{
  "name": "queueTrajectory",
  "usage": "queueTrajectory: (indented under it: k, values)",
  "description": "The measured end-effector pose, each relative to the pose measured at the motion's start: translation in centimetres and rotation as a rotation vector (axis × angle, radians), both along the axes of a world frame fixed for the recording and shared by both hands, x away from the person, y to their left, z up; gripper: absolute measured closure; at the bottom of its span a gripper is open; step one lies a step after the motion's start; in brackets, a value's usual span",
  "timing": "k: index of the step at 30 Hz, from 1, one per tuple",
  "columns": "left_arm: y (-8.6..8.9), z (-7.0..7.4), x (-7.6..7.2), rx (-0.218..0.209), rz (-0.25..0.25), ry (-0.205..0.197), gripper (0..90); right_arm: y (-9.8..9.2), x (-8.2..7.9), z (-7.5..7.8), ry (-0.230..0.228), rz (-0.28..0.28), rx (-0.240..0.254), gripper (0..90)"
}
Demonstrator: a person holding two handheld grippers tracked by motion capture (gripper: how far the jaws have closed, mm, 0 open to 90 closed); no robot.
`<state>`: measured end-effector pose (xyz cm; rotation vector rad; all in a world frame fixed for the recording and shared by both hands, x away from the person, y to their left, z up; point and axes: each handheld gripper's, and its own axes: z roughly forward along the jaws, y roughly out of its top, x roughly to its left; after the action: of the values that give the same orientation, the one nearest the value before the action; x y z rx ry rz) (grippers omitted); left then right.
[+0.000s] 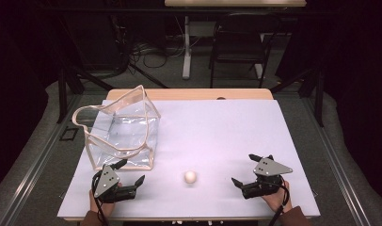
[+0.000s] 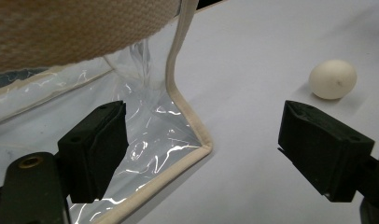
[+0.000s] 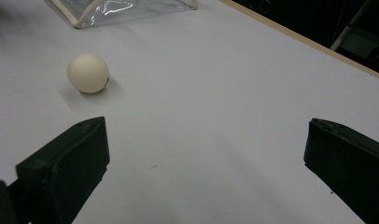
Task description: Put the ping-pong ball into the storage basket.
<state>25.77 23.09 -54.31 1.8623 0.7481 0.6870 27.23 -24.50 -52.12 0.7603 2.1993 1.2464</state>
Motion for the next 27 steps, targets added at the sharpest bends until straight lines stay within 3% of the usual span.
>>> queueTrajectory:
  k: [12,27]
  values:
    - [0.0,0.0,0.0,-0.001,0.000,-0.002,15.9,1.1,0.5,0.3,0.023,0.017,-0.031,0.0]
    - [0.0,0.0,0.0,-0.002,0.002,-0.003,15.9,2.8,1.5,1.1,0.043,0.049,-0.033,0.0]
